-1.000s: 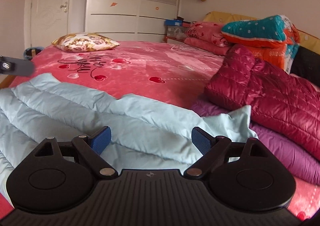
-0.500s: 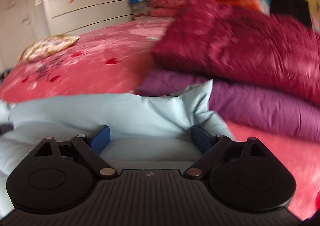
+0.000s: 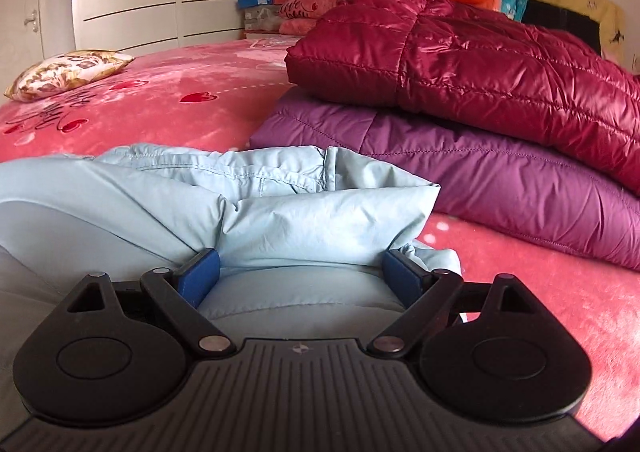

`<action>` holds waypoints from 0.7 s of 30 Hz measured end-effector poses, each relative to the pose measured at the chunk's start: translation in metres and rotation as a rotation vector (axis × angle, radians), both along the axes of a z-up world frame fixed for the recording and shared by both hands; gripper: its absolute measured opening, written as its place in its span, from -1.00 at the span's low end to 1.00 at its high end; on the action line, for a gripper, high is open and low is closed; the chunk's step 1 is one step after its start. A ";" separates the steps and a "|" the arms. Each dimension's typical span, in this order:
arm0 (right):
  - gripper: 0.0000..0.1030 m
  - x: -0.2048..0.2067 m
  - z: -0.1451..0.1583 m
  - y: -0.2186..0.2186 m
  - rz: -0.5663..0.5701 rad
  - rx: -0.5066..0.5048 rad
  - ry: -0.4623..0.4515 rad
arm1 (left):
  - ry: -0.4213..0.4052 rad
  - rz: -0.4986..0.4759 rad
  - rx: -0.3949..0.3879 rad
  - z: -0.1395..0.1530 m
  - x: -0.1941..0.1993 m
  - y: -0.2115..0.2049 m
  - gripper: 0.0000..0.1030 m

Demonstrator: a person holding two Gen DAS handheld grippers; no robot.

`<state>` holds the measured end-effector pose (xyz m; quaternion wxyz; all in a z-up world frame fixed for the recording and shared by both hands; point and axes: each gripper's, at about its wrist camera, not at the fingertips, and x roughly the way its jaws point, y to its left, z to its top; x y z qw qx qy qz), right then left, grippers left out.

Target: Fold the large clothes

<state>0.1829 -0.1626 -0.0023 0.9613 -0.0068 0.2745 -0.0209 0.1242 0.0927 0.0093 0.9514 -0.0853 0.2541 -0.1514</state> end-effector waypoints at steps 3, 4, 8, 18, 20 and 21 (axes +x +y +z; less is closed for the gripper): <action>1.00 0.002 -0.003 0.001 -0.005 -0.008 -0.002 | -0.006 -0.002 0.009 -0.002 0.001 -0.002 0.51; 1.00 0.005 -0.002 0.000 -0.006 -0.012 -0.004 | -0.007 -0.003 0.014 -0.002 0.001 -0.003 0.53; 1.00 0.008 -0.004 0.003 -0.012 -0.027 -0.013 | -0.015 -0.004 0.026 -0.001 0.001 -0.005 0.55; 1.00 -0.010 0.018 0.006 -0.068 -0.033 -0.016 | -0.055 0.013 0.061 0.027 -0.015 -0.010 0.65; 1.00 -0.028 0.030 0.008 -0.090 0.000 -0.058 | -0.065 0.007 0.039 0.033 -0.017 -0.011 0.68; 1.00 -0.039 0.037 0.011 -0.103 0.012 -0.083 | -0.068 0.000 0.037 0.035 -0.018 -0.014 0.68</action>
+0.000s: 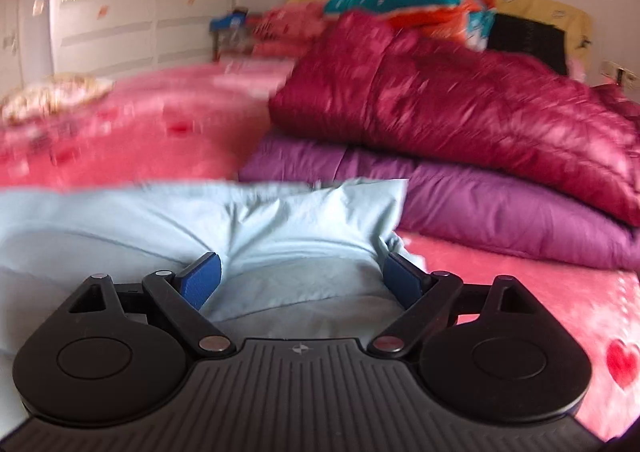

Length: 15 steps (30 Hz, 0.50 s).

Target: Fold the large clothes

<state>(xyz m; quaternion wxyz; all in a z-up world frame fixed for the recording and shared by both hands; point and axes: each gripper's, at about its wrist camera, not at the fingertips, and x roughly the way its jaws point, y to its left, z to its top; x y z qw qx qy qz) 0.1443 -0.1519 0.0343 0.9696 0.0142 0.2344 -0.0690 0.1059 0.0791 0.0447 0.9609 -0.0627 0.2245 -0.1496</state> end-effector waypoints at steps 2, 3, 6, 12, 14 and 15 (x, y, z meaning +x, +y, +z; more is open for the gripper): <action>1.00 -0.018 0.009 0.008 0.002 0.016 -0.031 | -0.006 -0.030 -0.006 0.004 -0.003 -0.007 0.71; 1.00 -0.027 0.010 0.013 0.019 0.020 -0.041 | -0.007 -0.044 -0.005 0.005 -0.005 -0.011 0.72; 1.00 -0.041 0.006 0.033 0.089 -0.004 -0.020 | -0.001 -0.086 0.030 0.001 -0.010 -0.026 0.78; 1.00 -0.034 -0.009 0.051 0.119 -0.086 0.030 | 0.004 -0.085 0.087 -0.009 -0.009 -0.035 0.82; 1.00 -0.027 -0.015 0.047 0.120 -0.054 0.068 | 0.009 -0.084 0.107 -0.014 -0.007 -0.036 0.85; 1.00 -0.024 -0.018 0.045 0.120 -0.041 0.082 | 0.013 -0.083 0.115 -0.016 -0.007 -0.037 0.86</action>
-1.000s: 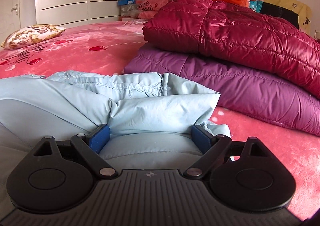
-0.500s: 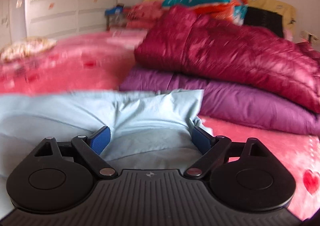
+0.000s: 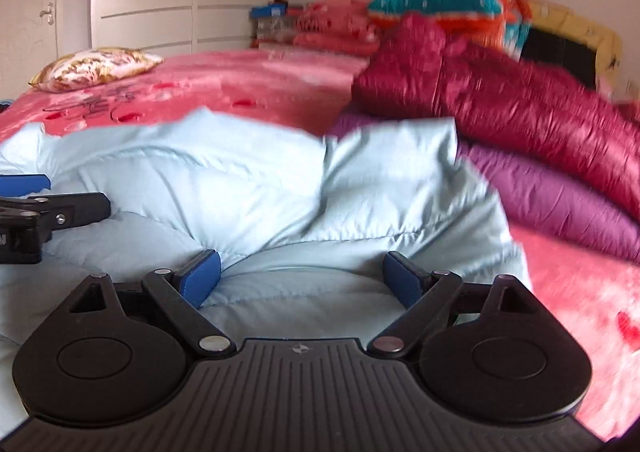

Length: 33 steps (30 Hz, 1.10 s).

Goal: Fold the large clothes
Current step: 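Grasp the folded jacket edge with both grippers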

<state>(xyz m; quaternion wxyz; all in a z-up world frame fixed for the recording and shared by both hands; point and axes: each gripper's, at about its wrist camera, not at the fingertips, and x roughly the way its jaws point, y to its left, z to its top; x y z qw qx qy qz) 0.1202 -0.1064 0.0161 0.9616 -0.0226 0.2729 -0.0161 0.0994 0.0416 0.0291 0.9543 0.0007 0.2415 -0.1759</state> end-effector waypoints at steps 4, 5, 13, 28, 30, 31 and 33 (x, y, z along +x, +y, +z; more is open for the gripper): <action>1.00 0.005 -0.006 0.000 0.003 -0.012 0.014 | 0.012 -0.001 0.007 -0.001 0.002 -0.001 0.88; 1.00 0.005 -0.007 0.000 0.004 -0.012 0.015 | 0.014 -0.002 0.006 0.000 0.001 -0.001 0.88; 1.00 -0.002 0.019 -0.026 0.007 0.072 -0.003 | -0.056 0.018 -0.056 0.038 -0.018 0.030 0.88; 1.00 0.006 0.003 -0.231 -0.028 0.684 0.196 | 0.308 0.197 -0.488 0.017 -0.001 0.163 0.91; 1.00 0.008 -0.007 -0.240 -0.015 0.775 0.181 | 0.391 0.199 -0.561 0.002 0.006 0.169 0.91; 1.00 0.009 -0.010 -0.242 -0.005 0.807 0.167 | 0.410 0.201 -0.574 -0.004 0.009 0.170 0.91; 1.00 0.012 -0.016 -0.241 0.019 0.864 0.151 | 0.408 0.182 -0.585 -0.006 0.010 0.167 0.94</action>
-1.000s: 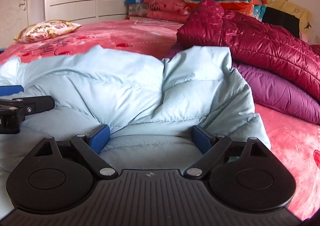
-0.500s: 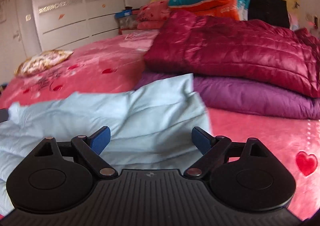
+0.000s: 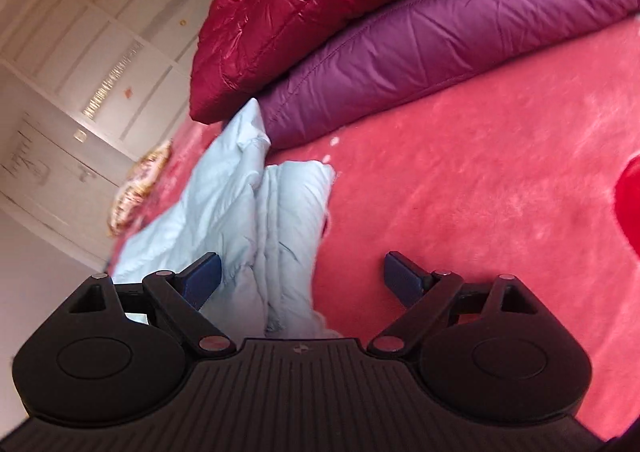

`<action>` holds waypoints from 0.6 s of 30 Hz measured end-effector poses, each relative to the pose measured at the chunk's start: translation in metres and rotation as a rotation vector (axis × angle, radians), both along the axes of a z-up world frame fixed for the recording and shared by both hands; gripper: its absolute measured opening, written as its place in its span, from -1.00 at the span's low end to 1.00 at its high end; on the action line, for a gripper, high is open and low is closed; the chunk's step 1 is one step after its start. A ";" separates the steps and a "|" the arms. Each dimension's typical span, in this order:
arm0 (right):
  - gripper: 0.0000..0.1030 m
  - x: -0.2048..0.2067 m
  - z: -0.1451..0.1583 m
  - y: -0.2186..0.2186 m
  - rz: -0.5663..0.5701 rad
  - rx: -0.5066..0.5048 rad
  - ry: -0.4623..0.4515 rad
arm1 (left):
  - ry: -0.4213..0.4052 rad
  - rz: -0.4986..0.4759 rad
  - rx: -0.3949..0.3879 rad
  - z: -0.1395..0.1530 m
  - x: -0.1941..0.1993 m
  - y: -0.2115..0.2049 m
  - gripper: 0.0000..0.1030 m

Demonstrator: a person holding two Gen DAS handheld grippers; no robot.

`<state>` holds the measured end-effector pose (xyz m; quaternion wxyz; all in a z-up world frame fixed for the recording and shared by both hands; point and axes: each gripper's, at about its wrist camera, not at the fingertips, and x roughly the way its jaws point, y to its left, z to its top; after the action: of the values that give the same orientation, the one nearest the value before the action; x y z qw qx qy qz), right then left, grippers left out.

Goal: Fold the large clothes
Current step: 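Grasp the folded jacket edge with both grippers, then lift the folded light blue jacket with both grippers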

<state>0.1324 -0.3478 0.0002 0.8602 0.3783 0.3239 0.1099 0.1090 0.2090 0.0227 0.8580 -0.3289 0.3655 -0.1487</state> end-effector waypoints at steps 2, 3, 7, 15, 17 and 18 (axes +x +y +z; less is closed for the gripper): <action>1.00 0.006 -0.002 0.003 0.021 0.029 -0.015 | -0.005 -0.025 -0.022 -0.001 0.003 -0.003 0.97; 1.00 0.010 -0.003 0.005 0.036 0.043 -0.021 | -0.003 -0.039 -0.036 -0.003 0.005 -0.005 0.97; 1.00 0.028 -0.006 0.024 0.131 0.107 -0.028 | -0.009 -0.099 -0.078 -0.007 0.011 -0.013 0.98; 1.00 0.053 -0.004 0.058 0.262 0.138 -0.011 | -0.010 -0.213 -0.107 -0.012 0.025 -0.025 0.98; 1.00 0.055 -0.004 0.063 0.278 0.166 -0.009 | -0.013 -0.242 -0.115 -0.013 0.027 -0.029 0.97; 1.00 0.056 -0.004 0.065 0.274 0.168 -0.007 | -0.017 -0.253 -0.121 -0.013 0.027 -0.030 0.96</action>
<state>0.1883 -0.2829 -0.0041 0.8036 0.4007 0.3593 0.2539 0.1358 0.1788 0.0096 0.8141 -0.3299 0.3873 -0.2800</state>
